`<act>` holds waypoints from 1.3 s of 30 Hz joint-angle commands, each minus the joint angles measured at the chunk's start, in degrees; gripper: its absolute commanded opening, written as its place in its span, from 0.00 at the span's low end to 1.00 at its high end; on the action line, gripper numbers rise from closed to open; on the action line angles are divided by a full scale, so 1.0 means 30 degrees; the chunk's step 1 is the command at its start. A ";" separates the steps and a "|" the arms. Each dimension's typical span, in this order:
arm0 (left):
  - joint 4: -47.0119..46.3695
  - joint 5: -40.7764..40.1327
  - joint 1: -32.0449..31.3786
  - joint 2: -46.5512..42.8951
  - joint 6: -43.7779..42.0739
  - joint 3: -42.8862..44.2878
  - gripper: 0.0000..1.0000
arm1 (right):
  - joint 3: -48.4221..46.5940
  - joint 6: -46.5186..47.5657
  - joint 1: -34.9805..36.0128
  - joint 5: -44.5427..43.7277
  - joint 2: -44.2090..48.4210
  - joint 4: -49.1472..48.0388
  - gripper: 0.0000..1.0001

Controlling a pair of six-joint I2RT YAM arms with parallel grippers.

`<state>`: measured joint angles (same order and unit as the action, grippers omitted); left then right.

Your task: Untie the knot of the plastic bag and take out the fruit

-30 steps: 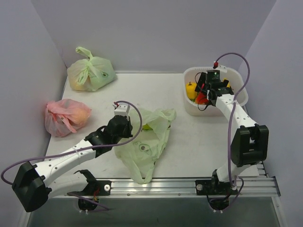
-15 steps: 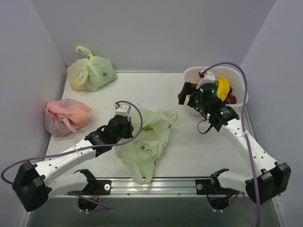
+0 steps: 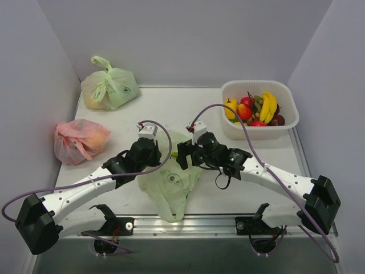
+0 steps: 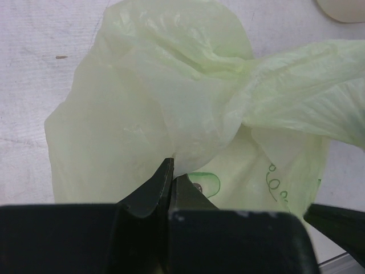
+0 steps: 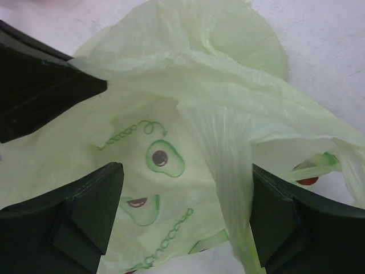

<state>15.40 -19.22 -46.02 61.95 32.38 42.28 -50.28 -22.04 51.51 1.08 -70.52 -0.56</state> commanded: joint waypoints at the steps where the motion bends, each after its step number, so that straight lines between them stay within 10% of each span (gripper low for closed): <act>1: 0.0228 -0.0125 0.0076 0.0149 0.0134 0.0877 0.00 | -0.1342 0.3409 0.0145 -0.2489 -0.1418 -0.0082 0.84; 12: 0.0404 0.0519 0.0106 0.0677 -0.0745 0.0965 0.00 | -0.5443 1.0856 -0.0117 -0.3352 -0.2508 0.1618 0.97; 32: -0.0942 0.1339 0.0252 -0.0026 -0.2298 -0.0381 0.00 | -1.0836 1.0337 -0.5068 0.9276 -1.1031 0.6338 1.00; 37: -0.1470 0.1398 0.0252 0.0353 -0.2298 -0.0822 0.00 | -1.0838 0.9810 -0.5127 0.9513 -1.2263 0.6426 0.83; 39: -0.1645 0.1398 0.0252 0.0530 -0.2327 -0.0939 0.00 | -1.0749 0.9575 -0.5098 0.9628 -1.2265 0.6455 0.56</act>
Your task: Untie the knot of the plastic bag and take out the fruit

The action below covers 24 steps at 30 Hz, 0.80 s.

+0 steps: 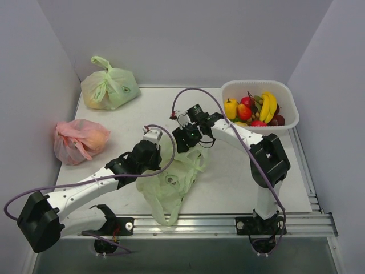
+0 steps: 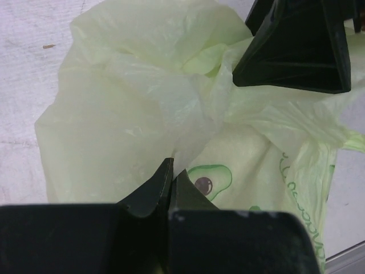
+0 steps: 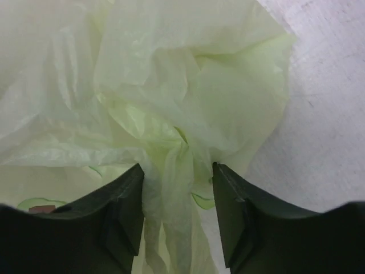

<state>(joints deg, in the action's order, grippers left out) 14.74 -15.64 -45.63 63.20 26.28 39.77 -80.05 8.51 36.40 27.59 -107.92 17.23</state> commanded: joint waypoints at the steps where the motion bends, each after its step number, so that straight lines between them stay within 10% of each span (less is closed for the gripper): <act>1: -0.1486 0.0203 0.0121 0.0144 -0.0294 -0.0131 0.00 | -0.0768 -0.0814 -0.0064 0.0937 0.0578 0.0525 0.44; 3: -0.1690 0.0174 0.0121 0.0291 -0.0323 -0.0219 0.00 | -0.0504 -0.1020 -0.0006 0.0939 0.1107 0.0554 0.11; 5: -0.1953 0.0174 0.0121 0.0379 -0.0382 -0.0219 0.00 | -0.0387 -0.1459 0.0170 0.0880 0.2277 0.0788 0.01; 14: -0.2570 -0.0090 0.0121 0.0496 -0.0441 -0.0395 0.00 | 0.0197 -0.3947 0.1342 0.3106 0.6265 0.1931 0.00; 24: -0.1400 0.0262 0.0121 0.0233 0.0085 -0.0015 0.00 | 0.3159 -0.5532 0.0552 -0.2923 0.4947 0.1550 0.12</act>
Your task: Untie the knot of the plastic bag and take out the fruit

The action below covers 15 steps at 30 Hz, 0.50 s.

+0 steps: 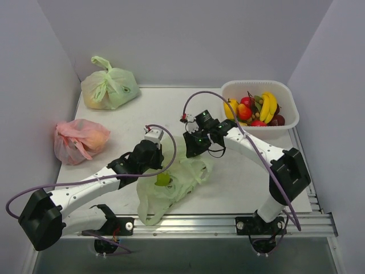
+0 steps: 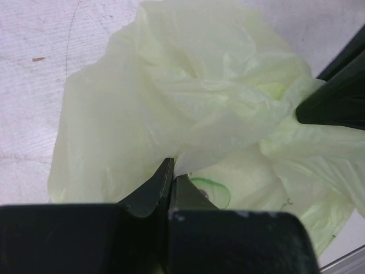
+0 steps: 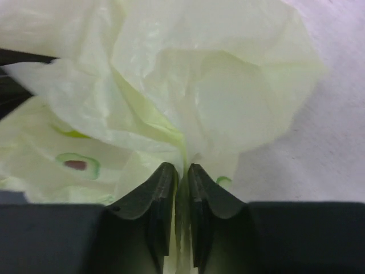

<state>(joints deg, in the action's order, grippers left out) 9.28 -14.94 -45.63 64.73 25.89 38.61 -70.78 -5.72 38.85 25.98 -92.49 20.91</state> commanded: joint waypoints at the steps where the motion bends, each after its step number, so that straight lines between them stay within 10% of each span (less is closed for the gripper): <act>1: 0.0597 -0.0087 0.0121 -0.0336 0.0276 0.0430 0.00 | 0.0011 -0.1080 -0.0294 -0.3405 0.0094 0.0326 0.19; 2: 0.0918 -0.0089 0.0121 -0.0307 0.0334 0.0547 0.00 | -0.0221 -0.1228 -0.0294 -0.3821 0.0387 0.0326 0.39; 6: 0.1623 -0.0469 0.0179 -0.0395 0.1006 0.1015 0.00 | -0.0780 -0.1348 0.0436 -0.7216 0.2553 0.0326 0.67; 15: 0.2678 -0.1318 0.0910 -0.0307 0.3318 0.1368 0.00 | 0.0152 -0.3359 0.3717 -0.7762 0.6307 -0.1893 0.72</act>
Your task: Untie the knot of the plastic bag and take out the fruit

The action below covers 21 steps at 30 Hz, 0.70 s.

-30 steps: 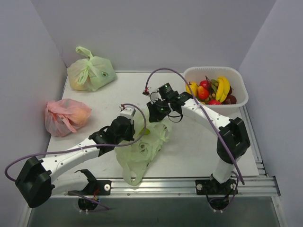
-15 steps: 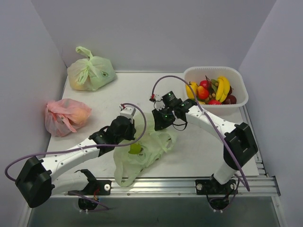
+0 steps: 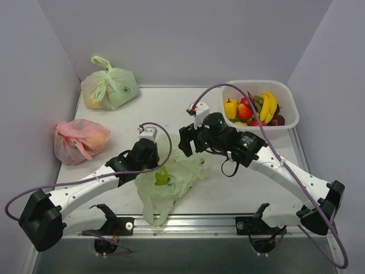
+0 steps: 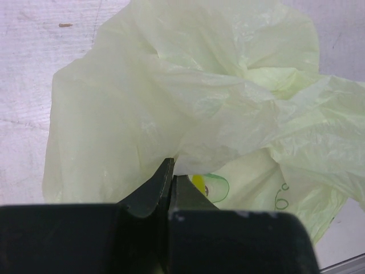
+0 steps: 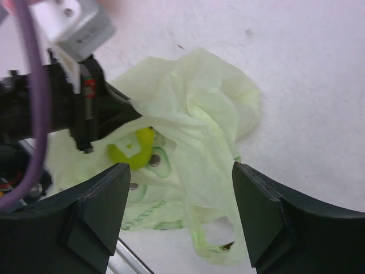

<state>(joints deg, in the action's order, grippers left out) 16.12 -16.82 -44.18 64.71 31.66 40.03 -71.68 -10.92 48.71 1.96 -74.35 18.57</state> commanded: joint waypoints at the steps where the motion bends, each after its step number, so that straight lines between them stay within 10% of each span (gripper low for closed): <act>1: 0.0572 -0.0664 0.0576 -0.0242 0.1661 0.0866 0.00 | 0.0804 -0.2040 0.0666 0.0749 0.0232 -0.1556 0.72; 21: 0.0692 0.0508 0.2306 -0.1969 0.5150 -0.1595 0.00 | 0.2654 -0.4828 0.2748 0.3359 -0.7907 -0.8794 0.88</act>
<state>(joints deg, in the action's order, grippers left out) 18.81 -16.19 -37.74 60.16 45.30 35.70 -61.21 -25.52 56.73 11.05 -95.61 -3.68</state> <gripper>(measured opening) 0.030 0.876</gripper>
